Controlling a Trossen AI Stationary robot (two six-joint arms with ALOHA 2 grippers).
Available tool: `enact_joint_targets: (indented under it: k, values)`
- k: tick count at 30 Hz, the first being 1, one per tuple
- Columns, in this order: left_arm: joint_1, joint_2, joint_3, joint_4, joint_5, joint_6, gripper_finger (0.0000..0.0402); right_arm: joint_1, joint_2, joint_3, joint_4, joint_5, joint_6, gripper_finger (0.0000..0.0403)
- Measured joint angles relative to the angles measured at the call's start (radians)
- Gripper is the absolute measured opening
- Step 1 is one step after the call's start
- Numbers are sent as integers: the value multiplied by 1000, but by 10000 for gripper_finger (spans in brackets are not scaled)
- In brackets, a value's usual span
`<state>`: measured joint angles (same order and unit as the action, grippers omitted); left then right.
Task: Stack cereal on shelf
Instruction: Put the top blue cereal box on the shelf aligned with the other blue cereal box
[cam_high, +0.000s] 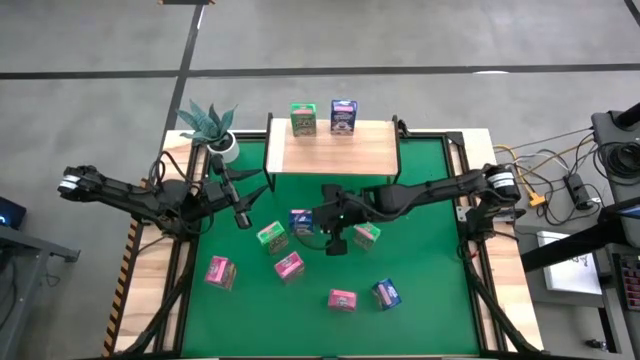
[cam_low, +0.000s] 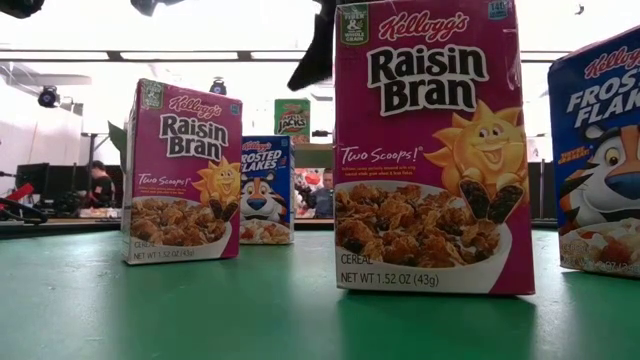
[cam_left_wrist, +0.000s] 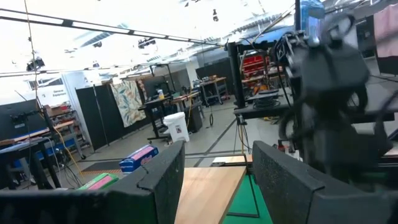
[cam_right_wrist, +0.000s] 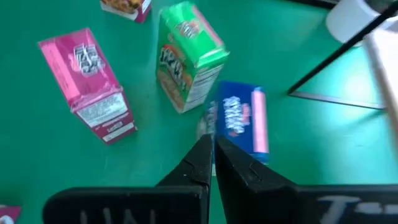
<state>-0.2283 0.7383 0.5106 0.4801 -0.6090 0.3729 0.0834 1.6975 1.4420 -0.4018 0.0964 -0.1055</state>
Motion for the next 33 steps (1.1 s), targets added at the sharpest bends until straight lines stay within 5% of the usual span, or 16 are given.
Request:
enact_joint_targets:
  k: [9,24,33]
  values:
    - [0,0,0,2,0,0,173,-7,6,-80,131,9,9,26]
    - [0,1,0,9,0,2,173,-21,63,-70,224,73,0,251]
    - [0,2,0,8,2,6,173,-32,139,-10,199,108,-13,312]
